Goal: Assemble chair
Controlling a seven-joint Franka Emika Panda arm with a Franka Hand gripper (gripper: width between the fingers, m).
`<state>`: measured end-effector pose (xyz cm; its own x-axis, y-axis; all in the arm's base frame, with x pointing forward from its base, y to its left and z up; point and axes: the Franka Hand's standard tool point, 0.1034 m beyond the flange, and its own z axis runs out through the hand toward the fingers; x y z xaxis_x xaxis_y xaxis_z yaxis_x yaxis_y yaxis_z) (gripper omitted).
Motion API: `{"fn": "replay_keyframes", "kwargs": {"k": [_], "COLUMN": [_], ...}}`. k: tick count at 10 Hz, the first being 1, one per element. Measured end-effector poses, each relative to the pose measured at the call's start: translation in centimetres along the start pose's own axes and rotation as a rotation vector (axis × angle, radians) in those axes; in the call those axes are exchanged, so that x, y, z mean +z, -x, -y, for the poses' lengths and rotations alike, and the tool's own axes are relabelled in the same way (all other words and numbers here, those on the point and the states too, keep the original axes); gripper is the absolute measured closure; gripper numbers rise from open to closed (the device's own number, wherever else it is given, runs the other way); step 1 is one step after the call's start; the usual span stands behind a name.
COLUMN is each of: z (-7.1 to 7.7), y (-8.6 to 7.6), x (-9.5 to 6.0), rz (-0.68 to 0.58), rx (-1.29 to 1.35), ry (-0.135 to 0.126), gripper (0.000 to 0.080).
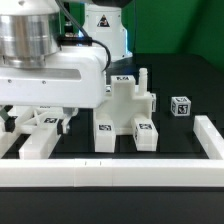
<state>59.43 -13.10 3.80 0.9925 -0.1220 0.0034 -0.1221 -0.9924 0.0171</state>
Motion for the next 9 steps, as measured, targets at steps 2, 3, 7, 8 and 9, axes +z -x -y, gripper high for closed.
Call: {"fn": "replay_keyframes", "kwargs": {"k": [2, 3, 7, 8, 9], "z": [-0.1, 0.0, 0.4, 0.4, 0.4], "y": [0.2, 0.4, 0.7, 0.8, 0.9], "x": [1.0, 1.4, 3.1, 3.2, 3.3], "rz": [-0.001, 0.005, 0.004, 0.004, 0.003], "rx": [0.000, 0.008, 0.004, 0.004, 0.004], "ry": [0.010, 0.010, 0.022, 0.023, 0.024], "gripper": [0.0151, 0.0151, 0.0151, 0.0151, 0.0151]}}
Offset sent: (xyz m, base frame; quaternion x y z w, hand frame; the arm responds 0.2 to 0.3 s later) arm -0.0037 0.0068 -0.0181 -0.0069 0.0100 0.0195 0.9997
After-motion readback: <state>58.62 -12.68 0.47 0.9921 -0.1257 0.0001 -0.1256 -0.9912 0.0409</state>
